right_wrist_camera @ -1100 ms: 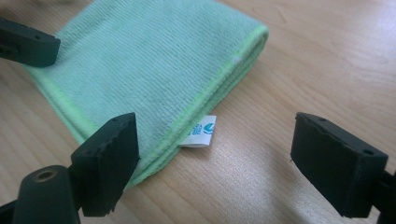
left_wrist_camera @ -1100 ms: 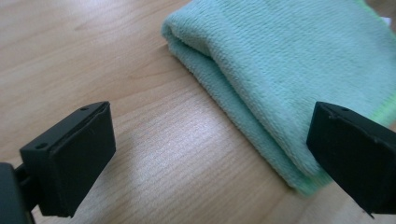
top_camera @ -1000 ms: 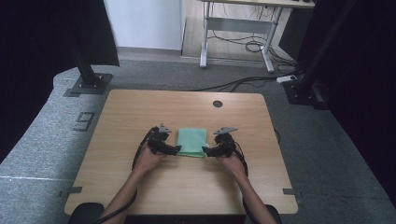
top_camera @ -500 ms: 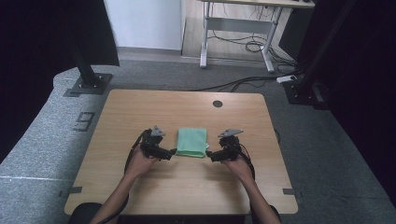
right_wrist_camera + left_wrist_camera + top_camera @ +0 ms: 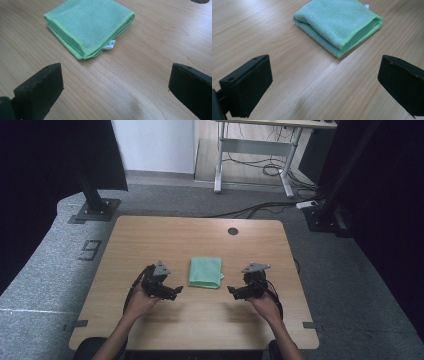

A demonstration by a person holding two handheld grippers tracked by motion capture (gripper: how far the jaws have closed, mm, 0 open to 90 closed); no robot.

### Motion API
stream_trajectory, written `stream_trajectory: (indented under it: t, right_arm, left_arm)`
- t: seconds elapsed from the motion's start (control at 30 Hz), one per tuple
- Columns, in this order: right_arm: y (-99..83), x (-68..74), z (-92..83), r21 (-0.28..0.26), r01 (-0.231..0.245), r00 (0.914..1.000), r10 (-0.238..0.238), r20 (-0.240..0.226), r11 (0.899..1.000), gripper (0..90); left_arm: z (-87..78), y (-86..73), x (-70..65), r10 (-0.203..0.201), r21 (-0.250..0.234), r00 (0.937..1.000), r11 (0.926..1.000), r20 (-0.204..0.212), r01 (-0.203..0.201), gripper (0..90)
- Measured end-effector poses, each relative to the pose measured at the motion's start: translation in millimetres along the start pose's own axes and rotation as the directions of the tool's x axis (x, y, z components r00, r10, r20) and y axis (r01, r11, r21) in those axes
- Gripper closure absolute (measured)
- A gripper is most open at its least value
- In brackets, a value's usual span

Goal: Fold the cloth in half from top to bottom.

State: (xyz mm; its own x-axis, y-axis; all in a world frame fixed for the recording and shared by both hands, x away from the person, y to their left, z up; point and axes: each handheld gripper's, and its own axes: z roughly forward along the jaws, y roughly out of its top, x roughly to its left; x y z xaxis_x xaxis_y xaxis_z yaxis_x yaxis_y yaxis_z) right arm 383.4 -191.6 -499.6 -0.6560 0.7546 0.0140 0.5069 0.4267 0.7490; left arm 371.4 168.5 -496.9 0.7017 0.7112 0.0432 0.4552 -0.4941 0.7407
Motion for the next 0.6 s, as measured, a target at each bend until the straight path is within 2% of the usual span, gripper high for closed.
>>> stream_trajectory:
  t: [0.13,0.33,0.5,0.6]
  right_arm:
    - [-5.3,0.3,-8.6,-0.011,-0.010,0.9999,0.010,0.009,1.000,0.0]
    - [-20.5,-2.5,-17.3,-0.010,-0.026,0.9991,0.027,0.033,1.000,0.0]
    - [-37.1,-6.3,-18.0,-0.006,-0.037,0.9981,0.038,0.050,0.999,0.0]
    - [-46.5,-8.8,-15.6,0.005,-0.057,0.9968,0.056,0.056,0.998,0.0]
  left_arm:
    - [-5.8,-12.4,1.2,-0.002,0.002,0.9999,1.0000,-0.015,0.002,0.0]
    - [-10.8,-35.9,3.2,-0.027,0.012,0.9993,0.9996,-0.026,0.027,0.0]
    - [-13.5,-55.1,2.5,-0.049,0.024,0.9983,0.9985,-0.031,0.050,0.0]
    - [-14.0,-60.9,2.7,-0.060,0.028,0.9977,0.9977,-0.032,0.061,0.0]
